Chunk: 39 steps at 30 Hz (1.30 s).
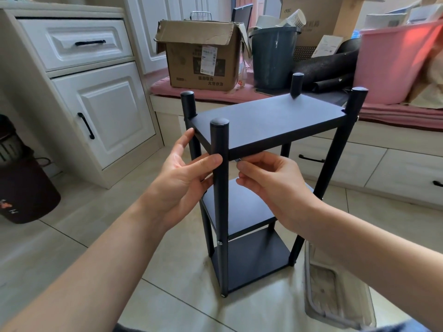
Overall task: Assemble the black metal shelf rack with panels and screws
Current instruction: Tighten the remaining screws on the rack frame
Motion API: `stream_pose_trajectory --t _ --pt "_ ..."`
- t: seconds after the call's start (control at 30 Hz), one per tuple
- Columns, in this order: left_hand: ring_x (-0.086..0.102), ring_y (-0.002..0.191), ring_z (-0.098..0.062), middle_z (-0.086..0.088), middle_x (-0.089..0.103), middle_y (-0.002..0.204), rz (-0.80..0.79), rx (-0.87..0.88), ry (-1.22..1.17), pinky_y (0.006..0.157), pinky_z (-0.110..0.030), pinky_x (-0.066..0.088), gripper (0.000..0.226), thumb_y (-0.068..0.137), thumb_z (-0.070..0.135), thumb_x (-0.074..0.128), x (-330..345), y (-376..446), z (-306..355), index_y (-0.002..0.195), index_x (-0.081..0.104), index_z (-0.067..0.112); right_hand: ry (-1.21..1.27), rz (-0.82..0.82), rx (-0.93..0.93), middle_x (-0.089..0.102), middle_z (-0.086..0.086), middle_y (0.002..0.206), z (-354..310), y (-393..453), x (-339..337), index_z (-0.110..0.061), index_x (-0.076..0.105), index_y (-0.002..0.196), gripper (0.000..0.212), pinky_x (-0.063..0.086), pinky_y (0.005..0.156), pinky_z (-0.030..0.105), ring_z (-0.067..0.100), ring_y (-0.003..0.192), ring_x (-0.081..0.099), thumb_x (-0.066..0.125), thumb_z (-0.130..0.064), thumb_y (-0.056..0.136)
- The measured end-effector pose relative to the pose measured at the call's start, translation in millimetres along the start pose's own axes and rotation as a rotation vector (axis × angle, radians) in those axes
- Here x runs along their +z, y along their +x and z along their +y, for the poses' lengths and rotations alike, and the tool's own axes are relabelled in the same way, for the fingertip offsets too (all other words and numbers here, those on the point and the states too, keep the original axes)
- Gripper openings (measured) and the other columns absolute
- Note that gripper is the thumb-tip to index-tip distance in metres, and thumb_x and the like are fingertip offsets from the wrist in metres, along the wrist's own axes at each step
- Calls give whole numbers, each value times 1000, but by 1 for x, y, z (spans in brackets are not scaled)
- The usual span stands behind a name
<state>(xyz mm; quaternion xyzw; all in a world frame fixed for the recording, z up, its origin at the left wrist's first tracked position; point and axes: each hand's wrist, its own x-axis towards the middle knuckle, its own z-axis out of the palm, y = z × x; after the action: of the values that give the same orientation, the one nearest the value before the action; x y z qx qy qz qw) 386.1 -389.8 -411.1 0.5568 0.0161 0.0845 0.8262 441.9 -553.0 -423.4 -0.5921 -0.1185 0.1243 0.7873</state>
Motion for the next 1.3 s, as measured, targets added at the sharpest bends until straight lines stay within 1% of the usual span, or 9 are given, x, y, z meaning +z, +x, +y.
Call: stream_pose_trajectory --t 0.1,0.2,0.33,0.5,0.6,0.73,0.93,1.1,1.3 --pt "71 108 -25 -14 72 120 4 -2 -5 93 -39 57 98 76 4 69 1 -1 1 153 19 37 84 -37 60 72 8 76 -1 -1 -4 -6 77 81 6 58 71 22 16 73 72 73 -3 84" --pt "72 103 -24 -14 73 117 7 1 -11 86 -35 60 97 76 4 69 1 -2 1 153 20 35 113 -92 139 74 11 83 -3 -2 -9 -2 74 96 10 59 72 26 19 77 72 71 -8 88" --pt "73 98 -23 -13 74 113 -8 14 -5 82 -32 60 93 75 4 69 -1 -1 1 152 25 34 -84 -152 171 77 7 93 -8 -3 -15 -11 75 99 13 59 69 25 14 80 72 68 -20 92" --pt "71 105 -28 -14 73 115 -55 32 36 102 -48 52 69 78 5 68 -4 -2 2 144 52 20 -415 -163 -82 77 -6 83 -8 -4 -12 -22 76 88 16 58 70 20 8 76 67 65 -12 93" --pt "71 104 -28 -13 74 113 -56 31 20 96 -46 55 59 80 3 67 -5 -1 1 137 59 14 -474 -164 -172 76 -11 77 -4 -4 -10 -27 75 84 23 55 70 22 6 73 64 65 -7 92" --pt "73 99 -29 -13 75 109 -73 45 12 85 -39 59 45 81 3 67 -6 -1 2 123 70 19 -520 -152 -286 76 -14 78 3 -3 -7 -25 78 84 24 47 71 8 -2 76 68 68 -4 90" --pt "73 99 -26 -12 75 106 -63 50 14 86 -33 58 45 77 3 68 -7 1 1 119 70 19 -558 -89 -351 77 -10 89 15 1 1 -18 80 99 17 55 81 27 21 84 67 69 -8 89" --pt "73 100 -24 -10 76 106 -64 52 1 86 -29 57 45 75 3 68 -6 1 1 118 69 18 -540 -64 -338 75 -18 89 20 6 5 -22 79 101 17 54 82 24 15 83 66 70 -12 90" --pt "73 101 -24 -11 76 108 -70 54 -5 86 -29 57 46 77 3 67 -5 1 2 121 68 17 -561 -81 -303 75 -13 88 22 10 6 -23 79 96 16 55 81 24 11 84 65 66 -14 93"
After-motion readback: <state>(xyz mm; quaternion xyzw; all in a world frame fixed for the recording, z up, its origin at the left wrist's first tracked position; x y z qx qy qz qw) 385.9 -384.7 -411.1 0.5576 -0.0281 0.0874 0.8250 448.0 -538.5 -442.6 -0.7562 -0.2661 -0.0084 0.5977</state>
